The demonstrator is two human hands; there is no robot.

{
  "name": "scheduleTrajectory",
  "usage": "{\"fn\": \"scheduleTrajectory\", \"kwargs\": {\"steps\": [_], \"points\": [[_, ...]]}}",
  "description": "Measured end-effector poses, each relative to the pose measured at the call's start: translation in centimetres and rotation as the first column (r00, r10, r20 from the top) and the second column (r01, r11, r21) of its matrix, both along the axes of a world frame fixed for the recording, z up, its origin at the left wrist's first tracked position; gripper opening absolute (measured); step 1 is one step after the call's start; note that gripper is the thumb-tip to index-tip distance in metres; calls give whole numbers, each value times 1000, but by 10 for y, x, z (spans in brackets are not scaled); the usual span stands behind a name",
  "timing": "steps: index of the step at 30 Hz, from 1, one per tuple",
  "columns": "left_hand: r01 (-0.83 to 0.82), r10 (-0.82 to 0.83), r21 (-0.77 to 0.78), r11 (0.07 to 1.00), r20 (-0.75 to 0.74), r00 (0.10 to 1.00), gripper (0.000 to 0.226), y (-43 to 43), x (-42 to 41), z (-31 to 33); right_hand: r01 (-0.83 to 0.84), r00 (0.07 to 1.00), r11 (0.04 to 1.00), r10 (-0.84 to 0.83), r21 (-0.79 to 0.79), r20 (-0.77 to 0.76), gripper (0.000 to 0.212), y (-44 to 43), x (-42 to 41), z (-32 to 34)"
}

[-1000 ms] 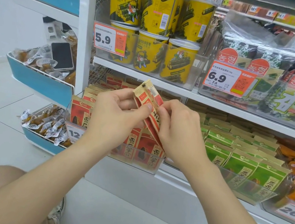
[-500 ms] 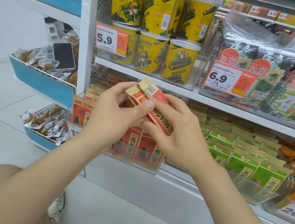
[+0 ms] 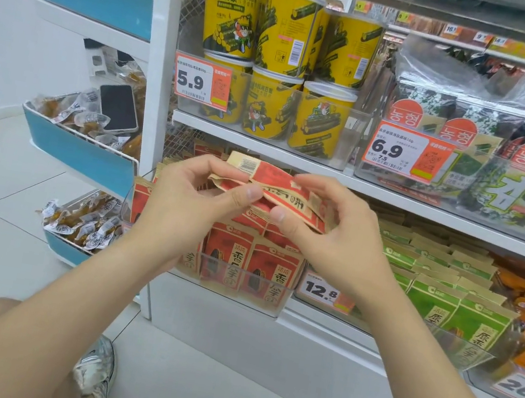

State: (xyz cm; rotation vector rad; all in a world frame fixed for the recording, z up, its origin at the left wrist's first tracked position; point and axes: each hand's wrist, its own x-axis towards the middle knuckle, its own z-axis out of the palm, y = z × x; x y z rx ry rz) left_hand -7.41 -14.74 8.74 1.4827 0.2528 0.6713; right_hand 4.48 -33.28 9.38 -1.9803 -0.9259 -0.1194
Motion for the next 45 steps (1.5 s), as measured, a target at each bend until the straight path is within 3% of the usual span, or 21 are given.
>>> {"fn": "scheduleTrajectory", "kwargs": {"steps": [3,6,8,11,15,21,23,25,28,33,39,45], "points": [[-46,49,-115,992,18,999,27,2,3,-1,30,986,988,-4,154,-168,63,1,1,3],[69,-75,-223,972,-16,997,35,2,5,-4,52,959,936,51,348,-280,67,5,-7,5],[109,-126,-169,979,-92,988,33,3,5,-5,64,944,890,92,451,-316,71,8,-11,4],[96,-79,66,993,-215,973,34,0,1,-1,45,928,852,157,521,-338,81,9,-14,5],[164,-108,261,951,-218,970,29,-4,-3,1,79,932,864,114,498,-345,80,14,-18,4],[294,-219,269,917,-276,936,31,-4,-2,-3,219,925,885,-54,410,-376,57,22,-18,-8],[356,-275,241,903,-313,909,31,-3,-2,-4,202,946,911,-86,360,-312,44,25,-15,-12],[380,-292,263,887,-318,902,30,-4,-2,-6,136,960,937,-43,322,-278,44,25,-14,-15],[293,-238,257,921,-223,945,24,-6,0,-5,19,965,973,41,228,-257,41,24,-15,-15],[147,-117,254,956,-129,985,21,-2,2,-5,-93,995,994,94,-53,26,31,24,-26,-23],[129,-121,154,980,-62,991,24,-1,0,-5,-169,984,985,170,-21,61,31,23,-27,-25],[155,-148,103,983,-74,986,17,-1,-2,-3,-240,963,966,249,93,-104,32,24,-25,-23]]}}
